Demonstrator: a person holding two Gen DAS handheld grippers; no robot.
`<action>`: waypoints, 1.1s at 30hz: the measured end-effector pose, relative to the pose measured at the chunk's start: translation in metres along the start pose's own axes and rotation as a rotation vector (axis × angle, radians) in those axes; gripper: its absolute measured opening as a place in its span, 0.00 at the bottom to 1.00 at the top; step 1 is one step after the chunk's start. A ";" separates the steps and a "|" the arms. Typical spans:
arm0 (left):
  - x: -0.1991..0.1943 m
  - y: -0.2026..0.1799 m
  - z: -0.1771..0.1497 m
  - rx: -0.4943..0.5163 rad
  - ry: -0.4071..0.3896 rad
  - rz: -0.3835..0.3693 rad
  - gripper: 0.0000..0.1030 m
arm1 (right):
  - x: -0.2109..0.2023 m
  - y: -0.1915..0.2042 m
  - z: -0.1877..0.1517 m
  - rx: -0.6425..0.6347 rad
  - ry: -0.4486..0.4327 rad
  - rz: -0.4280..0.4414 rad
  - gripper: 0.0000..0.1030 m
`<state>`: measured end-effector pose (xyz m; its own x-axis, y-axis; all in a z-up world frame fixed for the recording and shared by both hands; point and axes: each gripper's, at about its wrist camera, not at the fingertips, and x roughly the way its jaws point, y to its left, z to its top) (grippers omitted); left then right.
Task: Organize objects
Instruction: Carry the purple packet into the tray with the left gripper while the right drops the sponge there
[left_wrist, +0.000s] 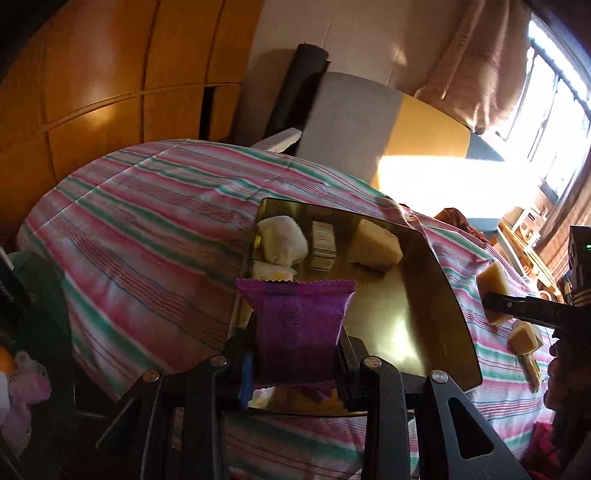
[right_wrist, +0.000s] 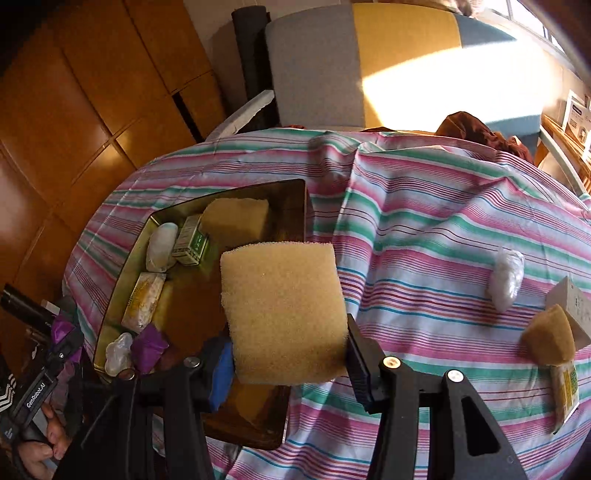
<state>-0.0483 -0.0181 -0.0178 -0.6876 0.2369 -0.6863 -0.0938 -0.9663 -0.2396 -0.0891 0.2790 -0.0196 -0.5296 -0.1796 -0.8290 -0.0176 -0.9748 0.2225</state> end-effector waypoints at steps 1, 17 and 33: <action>-0.001 0.007 -0.002 -0.014 0.000 0.009 0.33 | 0.005 0.007 0.003 -0.010 0.011 -0.004 0.51; 0.002 0.041 -0.010 -0.072 0.016 0.036 0.33 | 0.097 0.040 0.079 -0.004 0.085 -0.201 0.60; 0.031 -0.005 0.023 0.007 0.078 -0.070 0.33 | 0.034 0.002 0.037 0.077 -0.043 -0.106 0.68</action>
<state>-0.0858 -0.0076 -0.0224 -0.6208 0.3111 -0.7196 -0.1452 -0.9476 -0.2845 -0.1389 0.2757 -0.0284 -0.5569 -0.0691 -0.8277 -0.1391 -0.9747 0.1750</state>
